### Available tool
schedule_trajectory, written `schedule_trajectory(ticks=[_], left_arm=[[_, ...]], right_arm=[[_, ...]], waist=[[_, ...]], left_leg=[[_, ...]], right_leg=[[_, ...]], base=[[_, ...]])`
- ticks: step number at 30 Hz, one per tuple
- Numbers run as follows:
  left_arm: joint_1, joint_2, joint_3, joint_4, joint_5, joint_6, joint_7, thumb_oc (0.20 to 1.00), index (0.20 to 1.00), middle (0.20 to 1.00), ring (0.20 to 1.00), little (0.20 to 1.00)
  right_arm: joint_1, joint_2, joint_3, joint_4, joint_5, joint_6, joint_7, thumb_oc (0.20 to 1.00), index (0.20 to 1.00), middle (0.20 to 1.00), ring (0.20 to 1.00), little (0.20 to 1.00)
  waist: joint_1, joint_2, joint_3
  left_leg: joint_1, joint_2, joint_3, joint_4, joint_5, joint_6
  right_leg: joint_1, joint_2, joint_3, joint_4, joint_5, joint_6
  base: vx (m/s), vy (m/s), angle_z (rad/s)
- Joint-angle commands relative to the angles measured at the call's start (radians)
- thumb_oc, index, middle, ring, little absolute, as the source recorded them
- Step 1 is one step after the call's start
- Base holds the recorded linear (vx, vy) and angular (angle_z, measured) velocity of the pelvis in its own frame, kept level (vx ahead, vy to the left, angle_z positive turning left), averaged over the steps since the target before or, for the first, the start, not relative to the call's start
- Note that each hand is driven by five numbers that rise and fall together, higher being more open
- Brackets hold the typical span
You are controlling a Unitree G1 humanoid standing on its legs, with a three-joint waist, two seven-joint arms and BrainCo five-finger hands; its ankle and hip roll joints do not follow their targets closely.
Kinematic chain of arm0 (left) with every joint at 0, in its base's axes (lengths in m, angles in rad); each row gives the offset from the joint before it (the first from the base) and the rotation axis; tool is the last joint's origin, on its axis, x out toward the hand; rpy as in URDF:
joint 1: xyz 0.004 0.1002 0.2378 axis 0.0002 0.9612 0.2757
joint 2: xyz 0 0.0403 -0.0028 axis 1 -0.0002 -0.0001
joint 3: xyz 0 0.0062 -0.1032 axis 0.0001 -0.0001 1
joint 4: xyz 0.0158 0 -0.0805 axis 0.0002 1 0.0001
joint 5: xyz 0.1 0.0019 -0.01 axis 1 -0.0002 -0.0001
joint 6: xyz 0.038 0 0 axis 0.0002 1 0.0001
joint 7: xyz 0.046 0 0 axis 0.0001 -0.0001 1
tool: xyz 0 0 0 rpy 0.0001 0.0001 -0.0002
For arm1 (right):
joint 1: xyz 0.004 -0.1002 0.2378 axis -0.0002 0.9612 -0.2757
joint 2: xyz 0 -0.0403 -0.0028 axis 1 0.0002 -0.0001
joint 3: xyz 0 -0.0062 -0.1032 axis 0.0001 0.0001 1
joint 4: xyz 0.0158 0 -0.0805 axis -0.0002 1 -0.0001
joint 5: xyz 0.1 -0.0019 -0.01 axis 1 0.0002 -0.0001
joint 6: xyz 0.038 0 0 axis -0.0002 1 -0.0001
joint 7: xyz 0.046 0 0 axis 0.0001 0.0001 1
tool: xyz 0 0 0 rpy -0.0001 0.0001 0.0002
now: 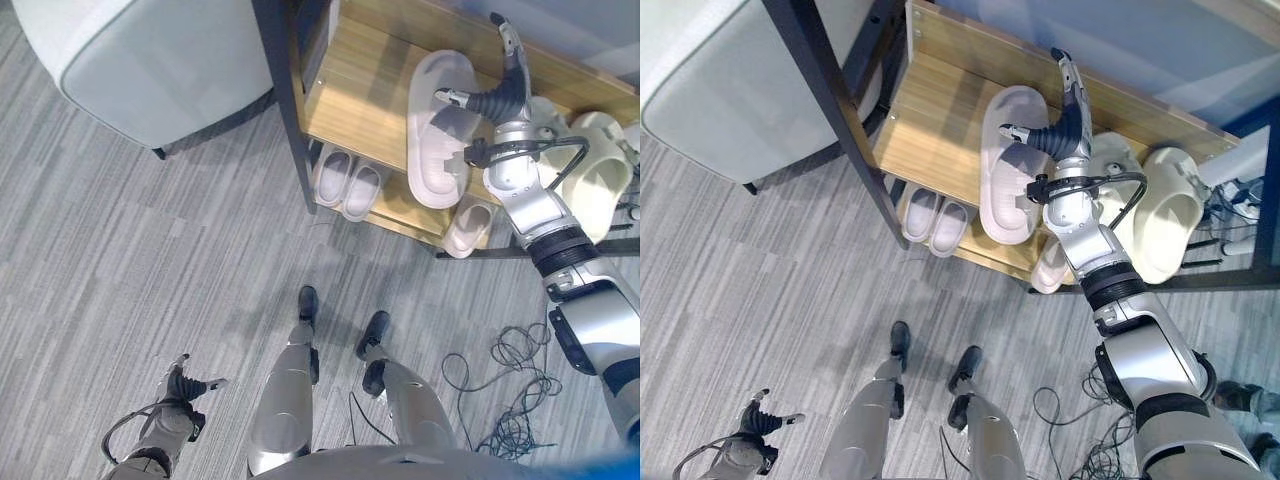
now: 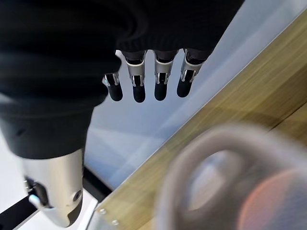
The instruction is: Arrange the slippers neatly on the shoe rack.
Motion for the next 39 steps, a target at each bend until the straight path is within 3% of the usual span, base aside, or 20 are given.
schedule_trajectory(ticks=[1,6,8,9,11,31,32,33,36,39], left_arm=[[0.055,0.025,-0.013,0.026,-0.008,-0.001,0.009,1.0,1.0,1.0,1.0,1.0],[0.049,0.03,-0.006,0.021,-0.031,-0.003,0.014,1.0,1.0,1.0,1.0,1.0],[0.054,0.029,0.001,0.02,-0.039,-0.004,0.013,1.0,1.0,1.0,1.0,1.0],[0.053,0.029,-0.001,0.017,-0.038,-0.006,0.01,1.0,1.0,1.0,1.0,1.0],[0.054,0.03,-0.001,0.016,-0.04,-0.007,0.008,1.0,1.0,1.0,1.0,1.0],[0.037,0.02,-0.026,0.022,-0.047,-0.011,0.008,1.0,1.0,1.0,1.0,1.0],[0.032,0.02,-0.029,0.022,-0.048,-0.01,0.004,1.0,1.0,1.0,1.0,1.0],[0.032,0.02,-0.03,0.021,-0.047,-0.01,0.003,1.0,1.0,1.0,1.0,1.0],[0.035,0.015,-0.034,0.02,-0.045,-0.011,0.001,1.0,1.0,1.0,1.0,1.0],[0.036,0.013,-0.038,0.02,-0.047,-0.011,0.0,1.0,1.0,1.0,1.0,1.0]], right_arm=[[-0.052,-0.019,0.01,0.043,-0.019,-0.018,-0.011,1.0,1.0,1.0,1.0,1.0],[-0.046,-0.021,-0.002,0.054,-0.017,-0.004,-0.023,1.0,1.0,1.0,1.0,1.0],[-0.017,-0.02,-0.016,0.045,-0.011,-0.006,-0.021,1.0,1.0,1.0,1.0,1.0],[-0.01,-0.023,-0.017,0.051,-0.008,-0.007,-0.017,1.0,1.0,1.0,1.0,1.0],[-0.004,-0.023,-0.008,0.064,-0.006,-0.005,-0.006,1.0,1.0,1.0,1.0,1.0],[-0.015,0.031,-0.002,0.206,0.01,0.015,-0.01,1.0,1.0,1.0,1.0,1.0],[-0.014,0.036,0.0,0.218,0.008,0.017,-0.008,0.893,0.893,0.893,0.893,0.893],[-0.014,0.037,0.001,0.222,0.007,0.018,-0.009,0.589,0.589,0.589,0.589,0.589],[-0.008,0.038,-0.004,0.228,0.003,0.021,-0.011,0.351,0.351,0.351,0.351,0.351],[-0.004,0.039,-0.014,0.24,0.003,0.023,-0.02,0.2,0.2,0.2,0.2,0.2]], waist=[[0.012,-0.074,-0.009],[0.012,-0.081,0.003],[0.012,-0.074,0.003],[0.007,-0.08,0.009],[0.009,-0.073,0.005],[0.026,-0.037,0.01],[0.027,-0.035,0.008],[0.028,-0.033,0.007],[0.028,-0.029,0.003],[0.028,-0.025,0.003]], left_leg=[[-0.02,0.022,-0.002,0.11,-0.187,-0.013],[-0.033,0.018,0.0,0.12,-0.192,-0.008],[-0.018,0.028,-0.006,0.121,-0.225,-0.011],[-0.027,0.016,0.003,0.122,-0.202,-0.002],[-0.015,0.027,-0.005,0.123,-0.229,-0.009],[-0.02,-0.006,-0.025,0.058,-0.192,-0.004],[-0.018,-0.009,-0.026,0.053,-0.191,-0.003],[-0.017,-0.011,-0.026,0.052,-0.191,-0.003],[-0.015,-0.015,-0.027,0.05,-0.192,-0.001],[-0.014,-0.019,-0.029,0.051,-0.193,0.002]], right_leg=[[-0.011,-0.025,-0.004,-0.053,0.089,0.104],[-0.02,-0.033,-0.017,-0.038,0.084,0.106],[-0.011,-0.024,-0.013,-0.031,0.07,0.116],[-0.019,-0.037,-0.021,-0.03,0.083,0.106],[-0.012,-0.024,-0.011,-0.03,0.07,0.115],[-0.031,-0.038,-0.041,-0.035,0.072,0.122],[-0.031,-0.04,-0.041,-0.033,0.072,0.123],[-0.031,-0.041,-0.042,-0.033,0.071,0.123],[-0.029,-0.044,-0.044,-0.033,0.072,0.124],[-0.028,-0.048,-0.044,-0.031,0.072,0.124]], base=[[0.03,0.047,-0.17],[0.03,0.026,-0.08],[0.06,0.029,0.0],[0.0,0.0,0.0],[0.04,-0.004,-0.01],[0.02,0.015,0.03],[0.04,0.033,0.06],[0.04,0.039,0.05],[0.03,0.028,0.09],[0.02,0.027,0.09]])
